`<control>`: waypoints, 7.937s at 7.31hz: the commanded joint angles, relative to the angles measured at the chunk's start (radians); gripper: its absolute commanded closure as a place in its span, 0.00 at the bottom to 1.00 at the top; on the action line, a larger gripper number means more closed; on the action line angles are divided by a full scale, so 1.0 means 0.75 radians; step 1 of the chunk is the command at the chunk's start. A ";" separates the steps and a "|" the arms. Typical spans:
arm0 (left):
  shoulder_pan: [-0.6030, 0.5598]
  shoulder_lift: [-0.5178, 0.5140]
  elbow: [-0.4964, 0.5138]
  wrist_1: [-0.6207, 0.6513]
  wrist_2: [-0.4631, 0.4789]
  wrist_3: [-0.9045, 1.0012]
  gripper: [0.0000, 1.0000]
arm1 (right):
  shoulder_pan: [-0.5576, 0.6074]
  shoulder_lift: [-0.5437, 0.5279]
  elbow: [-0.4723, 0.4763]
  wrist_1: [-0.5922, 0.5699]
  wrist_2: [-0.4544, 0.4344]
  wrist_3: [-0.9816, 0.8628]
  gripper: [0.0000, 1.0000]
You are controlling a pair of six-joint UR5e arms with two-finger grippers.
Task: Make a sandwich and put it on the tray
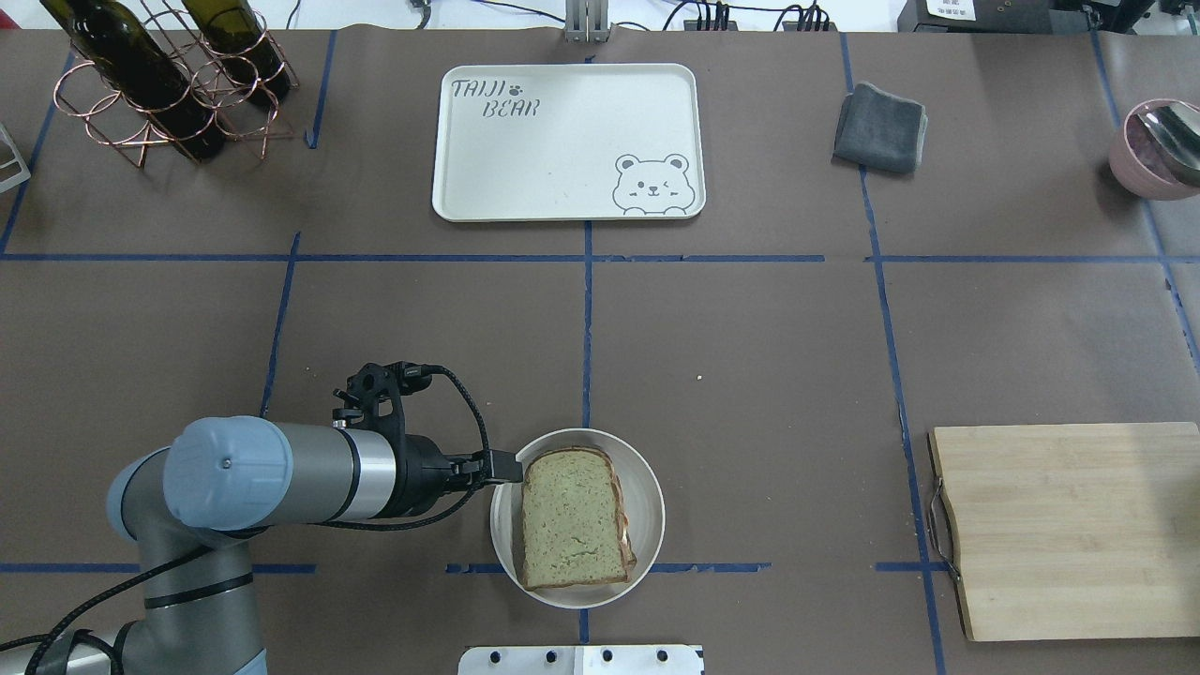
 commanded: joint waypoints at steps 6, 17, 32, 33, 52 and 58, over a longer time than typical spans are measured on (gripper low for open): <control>0.069 -0.005 0.055 -0.002 0.006 -0.005 0.52 | 0.000 0.000 -0.002 0.000 0.000 -0.001 0.00; 0.079 0.003 0.055 -0.002 0.008 -0.007 0.67 | -0.002 0.000 -0.004 0.000 0.000 -0.001 0.00; -0.149 0.005 0.020 0.021 -0.187 0.016 1.00 | -0.002 0.000 -0.004 0.000 0.000 -0.001 0.00; -0.229 -0.005 0.022 0.023 -0.249 0.072 1.00 | -0.002 0.000 -0.004 0.000 -0.002 -0.003 0.00; -0.737 -1.061 1.561 -0.080 -0.372 0.673 0.00 | -0.002 -0.043 0.008 0.010 0.000 -0.017 0.00; -0.868 -0.328 0.133 0.803 -0.519 1.072 0.00 | -0.002 -0.029 -0.004 0.010 -0.004 0.024 0.00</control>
